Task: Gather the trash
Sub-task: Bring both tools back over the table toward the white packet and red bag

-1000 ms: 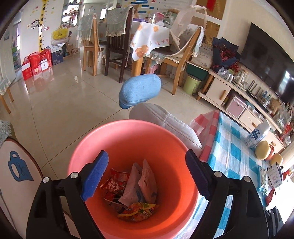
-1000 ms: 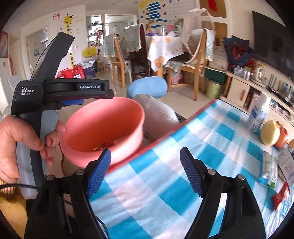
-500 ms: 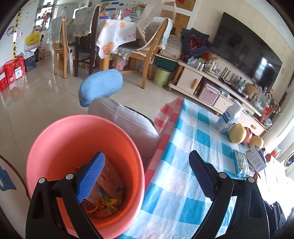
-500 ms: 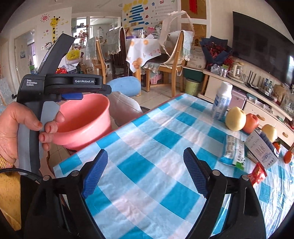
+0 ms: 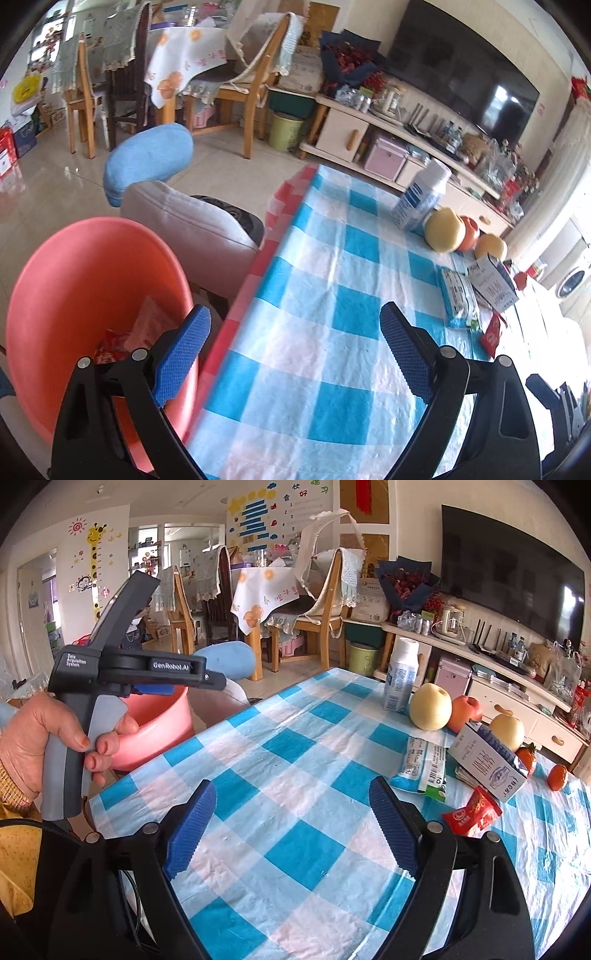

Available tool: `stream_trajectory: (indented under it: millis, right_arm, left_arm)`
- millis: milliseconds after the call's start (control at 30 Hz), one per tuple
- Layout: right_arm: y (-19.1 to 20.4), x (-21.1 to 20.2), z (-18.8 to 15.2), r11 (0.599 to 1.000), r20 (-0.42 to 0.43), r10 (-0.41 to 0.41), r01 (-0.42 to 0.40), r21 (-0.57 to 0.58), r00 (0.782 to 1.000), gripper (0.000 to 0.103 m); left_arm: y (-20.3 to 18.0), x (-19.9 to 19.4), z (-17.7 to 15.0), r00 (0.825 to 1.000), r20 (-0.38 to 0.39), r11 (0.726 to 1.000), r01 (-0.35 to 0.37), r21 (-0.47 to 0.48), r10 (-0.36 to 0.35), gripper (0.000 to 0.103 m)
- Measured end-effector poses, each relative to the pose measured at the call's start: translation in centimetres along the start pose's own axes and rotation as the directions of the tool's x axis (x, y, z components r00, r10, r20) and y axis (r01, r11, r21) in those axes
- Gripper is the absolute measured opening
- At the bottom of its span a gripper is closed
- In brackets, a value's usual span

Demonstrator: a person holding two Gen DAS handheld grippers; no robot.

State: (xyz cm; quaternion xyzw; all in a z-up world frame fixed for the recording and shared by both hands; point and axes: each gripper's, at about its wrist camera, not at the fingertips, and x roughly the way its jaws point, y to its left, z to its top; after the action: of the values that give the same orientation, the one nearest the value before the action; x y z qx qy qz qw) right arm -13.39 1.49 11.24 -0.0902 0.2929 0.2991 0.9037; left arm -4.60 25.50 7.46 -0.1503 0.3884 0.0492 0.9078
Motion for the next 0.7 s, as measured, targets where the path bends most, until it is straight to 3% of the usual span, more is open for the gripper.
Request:
stream_trajectory:
  millis: [333,700]
  right_arm:
    - [-2.6,-1.0,-0.8,0.999,0.001,-0.022,0.022,0.025,1.000,0.087]
    - [-6.9,-2.8,-1.4,0.994,0.014,-0.043,0.041,0.105,0.999,0.087]
  left_arm:
    - [-3.8,2.0,-1.4,0.999,-0.039,0.996,0.013,0.090,-0.010,0.092]
    - [-7.9,3.0,-2.3,0.996,-0.054,0.982,0.079,0.173,-0.071,0.092]
